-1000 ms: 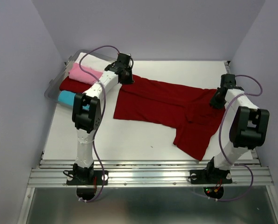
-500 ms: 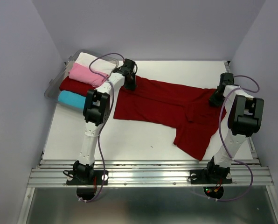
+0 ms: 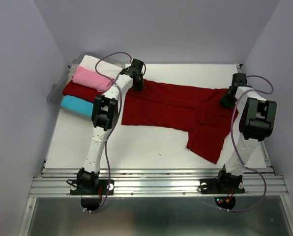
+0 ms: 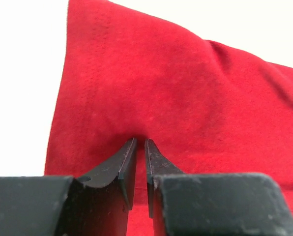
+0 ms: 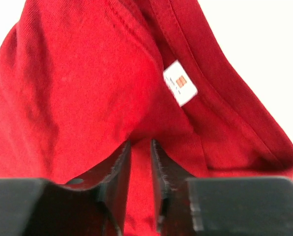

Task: Roll the t-shirts
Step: Fold the T-shirt at the center of the board.

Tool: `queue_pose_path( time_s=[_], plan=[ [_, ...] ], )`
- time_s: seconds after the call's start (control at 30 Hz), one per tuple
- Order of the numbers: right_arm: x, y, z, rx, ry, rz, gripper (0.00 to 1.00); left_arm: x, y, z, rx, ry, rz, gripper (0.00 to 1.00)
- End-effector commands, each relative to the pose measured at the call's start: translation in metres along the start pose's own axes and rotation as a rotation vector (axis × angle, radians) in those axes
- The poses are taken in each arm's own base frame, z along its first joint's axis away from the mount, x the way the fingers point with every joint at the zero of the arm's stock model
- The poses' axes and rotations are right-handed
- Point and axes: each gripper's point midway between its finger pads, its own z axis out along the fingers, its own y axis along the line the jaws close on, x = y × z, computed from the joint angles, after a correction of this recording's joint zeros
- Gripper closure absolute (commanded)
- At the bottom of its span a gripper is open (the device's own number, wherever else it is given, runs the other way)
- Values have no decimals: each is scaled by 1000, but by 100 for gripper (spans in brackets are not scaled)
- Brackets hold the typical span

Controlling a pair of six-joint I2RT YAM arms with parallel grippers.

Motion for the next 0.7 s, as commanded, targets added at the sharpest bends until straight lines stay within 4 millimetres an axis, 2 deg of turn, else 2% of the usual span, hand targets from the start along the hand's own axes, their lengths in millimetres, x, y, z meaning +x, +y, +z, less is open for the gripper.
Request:
queue_pose_path(
  time_s=[0.0, 0.03, 0.07, 0.1, 0.13, 0.17, 0.2, 0.23, 0.3, 0.33, 0.37, 0.4, 0.43, 0.47, 0.5, 0.53, 0.57, 0.6, 0.67],
  plan=[
    [-40, 16, -54, -72, -108, -7, 69, -66, -6, -77, -17, -177, 11, 75],
    [-46, 24, -76, -118, -132, -17, 68, -71, -8, -89, -14, -197, 13, 75],
    [-47, 26, -85, -135, -135, -26, 65, -87, -11, -118, -6, -253, 7, 75],
    [-45, 26, -94, -147, -131, -28, 64, -86, -9, -126, -13, -256, 4, 75],
    [-44, 27, -114, -174, -142, -29, 63, -89, -7, -148, -13, -280, -5, 74],
    [-39, 29, -123, -206, -134, -32, 63, -100, -8, -165, -8, -318, -15, 74],
    [-23, 23, -123, -205, -107, -34, 61, -88, -3, -166, -21, -296, -14, 73],
    [-29, 25, -136, -223, -137, -31, 60, -84, 0, -171, -26, -294, -18, 73],
    [-9, 13, -152, -232, -137, -29, 59, -69, 9, -188, -36, -288, -31, 72],
    [14, 6, -149, -230, -93, -39, 59, -63, 11, -191, -34, -286, -37, 70],
    [23, 2, -152, -236, -87, -40, 59, -63, 11, -210, -20, -312, -46, 70],
    [29, 3, -167, -263, -106, -47, 57, -37, 19, -201, -34, -258, -45, 70],
    [39, -1, -170, -270, -92, -47, 57, -26, 22, -200, -37, -243, -53, 69],
    [61, -8, -166, -266, -52, -54, 57, -26, 23, -215, -19, -274, -66, 67],
    [73, -8, -169, -275, -37, -63, 57, -15, 25, -215, -12, -258, -69, 66],
    [79, -11, -179, -295, -44, -52, 56, 12, 33, -203, -30, -200, -79, 66],
    [98, -13, -183, -318, -21, -48, 56, 36, 39, -200, -31, -163, -83, 62],
    [108, -15, -178, -311, 5, -48, 56, 46, 41, -198, -29, -149, -93, 62],
    [122, -15, -187, -345, 18, -46, 56, 62, 45, -198, -25, -145, -126, 61]
  ],
)
